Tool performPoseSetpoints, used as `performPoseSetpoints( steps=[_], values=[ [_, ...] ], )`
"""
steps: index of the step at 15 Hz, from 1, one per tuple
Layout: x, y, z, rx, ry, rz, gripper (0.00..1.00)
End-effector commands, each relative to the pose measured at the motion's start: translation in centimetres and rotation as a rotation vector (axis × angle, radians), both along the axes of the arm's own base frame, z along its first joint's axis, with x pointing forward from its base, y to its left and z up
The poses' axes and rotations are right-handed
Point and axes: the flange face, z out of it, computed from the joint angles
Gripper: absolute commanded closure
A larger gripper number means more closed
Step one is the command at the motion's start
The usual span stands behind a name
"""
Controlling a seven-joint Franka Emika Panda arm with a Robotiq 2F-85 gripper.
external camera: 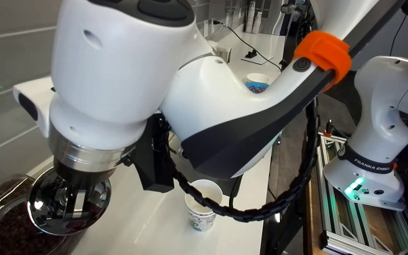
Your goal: Move the tap faucet to the left then remove the lid from the jar
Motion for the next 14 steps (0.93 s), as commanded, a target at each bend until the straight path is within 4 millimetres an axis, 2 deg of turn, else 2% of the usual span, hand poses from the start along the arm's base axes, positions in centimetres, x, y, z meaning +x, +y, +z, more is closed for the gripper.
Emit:
performPoseSetpoints(
  steps=[1,8,14],
  values=[
    [-1.4,-2.2,0.5,0.02,0.021,-0.019,0.79],
    [-1.8,-5.3,-0.3,0.035,0.089,-0.043,0.79],
    [-0.5,-7.3,-2.3,0.044,0.189,-0.032,0.79]
  ],
)
